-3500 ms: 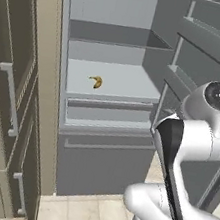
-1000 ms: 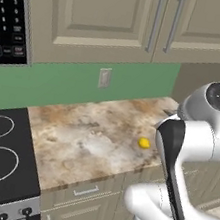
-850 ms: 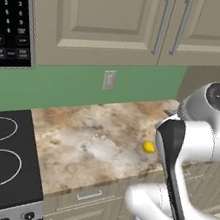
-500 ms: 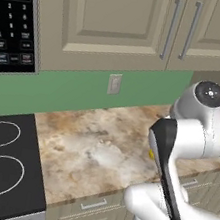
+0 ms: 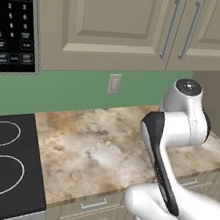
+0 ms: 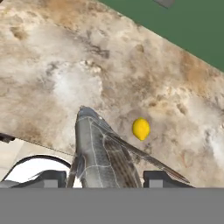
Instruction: Open the fridge, remove the banana, lemon, and fish, and place them on any counter.
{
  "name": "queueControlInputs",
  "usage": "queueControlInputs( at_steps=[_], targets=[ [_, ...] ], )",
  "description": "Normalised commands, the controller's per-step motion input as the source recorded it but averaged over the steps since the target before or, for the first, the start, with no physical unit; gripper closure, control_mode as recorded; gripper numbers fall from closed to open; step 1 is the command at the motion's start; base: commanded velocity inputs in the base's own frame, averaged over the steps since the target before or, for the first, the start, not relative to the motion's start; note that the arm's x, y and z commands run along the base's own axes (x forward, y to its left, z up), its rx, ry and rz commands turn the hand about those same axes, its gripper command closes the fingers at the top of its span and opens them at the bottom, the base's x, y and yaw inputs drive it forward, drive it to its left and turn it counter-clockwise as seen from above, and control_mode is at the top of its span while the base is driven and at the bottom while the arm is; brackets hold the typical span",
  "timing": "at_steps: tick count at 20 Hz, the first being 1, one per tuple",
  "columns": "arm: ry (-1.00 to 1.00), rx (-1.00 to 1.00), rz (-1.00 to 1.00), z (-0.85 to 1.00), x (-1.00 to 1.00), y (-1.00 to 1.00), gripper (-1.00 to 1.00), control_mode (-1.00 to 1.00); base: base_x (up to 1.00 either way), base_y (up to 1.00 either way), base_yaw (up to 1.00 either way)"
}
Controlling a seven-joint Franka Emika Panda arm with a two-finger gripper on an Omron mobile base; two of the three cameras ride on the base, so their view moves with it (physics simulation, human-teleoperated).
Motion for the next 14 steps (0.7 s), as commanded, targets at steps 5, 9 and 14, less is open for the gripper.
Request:
queueControlInputs(
  at_steps=[5, 9, 14],
  targets=[
    [0.20, 0.00, 0.09, -0.49, 0.69, 0.03, 1.00, -1.00, 0.00, 0.00, 0.00],
    [0.20, 0.00, 0.12, -0.56, 0.65, 0.00, 1.00, -1.00, 0.00, 0.00, 0.00],
    [0.12, -0.03, 0.08, -0.77, 0.66, 0.00, 1.00, -1.00, 0.00, 0.00, 0.00]
  ],
)
